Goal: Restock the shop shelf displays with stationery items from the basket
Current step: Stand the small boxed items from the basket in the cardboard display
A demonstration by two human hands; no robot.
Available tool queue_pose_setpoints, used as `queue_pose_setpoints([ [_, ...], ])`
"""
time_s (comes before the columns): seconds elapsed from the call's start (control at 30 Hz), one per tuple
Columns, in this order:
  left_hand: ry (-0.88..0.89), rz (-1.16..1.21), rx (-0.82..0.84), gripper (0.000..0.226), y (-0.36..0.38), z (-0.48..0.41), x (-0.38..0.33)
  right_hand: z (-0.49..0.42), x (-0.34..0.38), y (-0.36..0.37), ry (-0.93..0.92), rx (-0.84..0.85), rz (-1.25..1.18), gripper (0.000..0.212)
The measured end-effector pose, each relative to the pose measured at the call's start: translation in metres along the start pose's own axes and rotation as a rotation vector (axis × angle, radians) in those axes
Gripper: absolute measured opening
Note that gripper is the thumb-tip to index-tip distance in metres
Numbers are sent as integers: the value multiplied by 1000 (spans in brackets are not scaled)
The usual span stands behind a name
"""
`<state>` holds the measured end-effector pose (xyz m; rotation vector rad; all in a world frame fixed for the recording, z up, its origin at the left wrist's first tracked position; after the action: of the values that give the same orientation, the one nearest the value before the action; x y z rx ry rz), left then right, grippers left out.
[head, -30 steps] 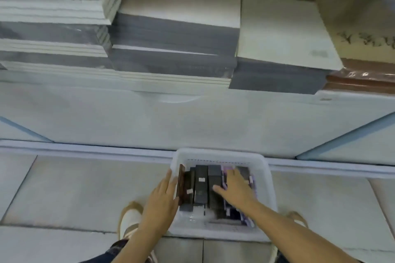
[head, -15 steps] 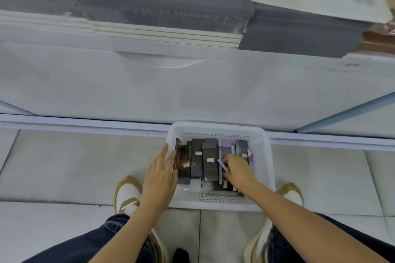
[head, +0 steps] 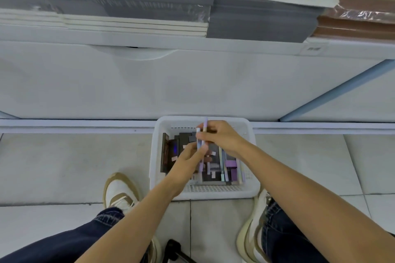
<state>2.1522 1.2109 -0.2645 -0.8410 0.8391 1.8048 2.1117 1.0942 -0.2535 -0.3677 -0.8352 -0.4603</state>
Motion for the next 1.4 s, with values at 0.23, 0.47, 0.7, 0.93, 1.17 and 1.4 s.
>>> queue_pose_setpoints([
  [0.23, -37, -24, -132, 25, -35, 3, 23, 5, -29, 3, 1, -4, 98, 18],
  [0.47, -128, -24, -243, 31, -61, 6, 46, 21, -113, 37, 153, 382, 1067, 31],
  [0.7, -103, -80, -158, 28, -50, 5, 46, 19, -122, 40, 125, 443, 1133, 30],
  [0.93, -105, -98, -142, 19, -45, 2, 50, 12, -91, 24, 19, 297, 781, 13],
  [1.17, -116, 181, -161, 32, -22, -3, 42, 1, -43, 19, 33, 84, -83, 19],
  [1.4, -96, 192, -170, 33, -23, -3, 43, -5, -52, 18, 23, -26, 22, 13],
])
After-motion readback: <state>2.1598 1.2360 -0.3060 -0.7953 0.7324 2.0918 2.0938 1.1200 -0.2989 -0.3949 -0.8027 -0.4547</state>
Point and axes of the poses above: each hand's wrist, its own z-axis away from the middle knuckle, its own y-axis out of the palm, x = y × z, the point moved 8 cm from there along -z, towards the middle knuckle, and after that the axes turned 4 degrees about y, right-handed, at the moved point
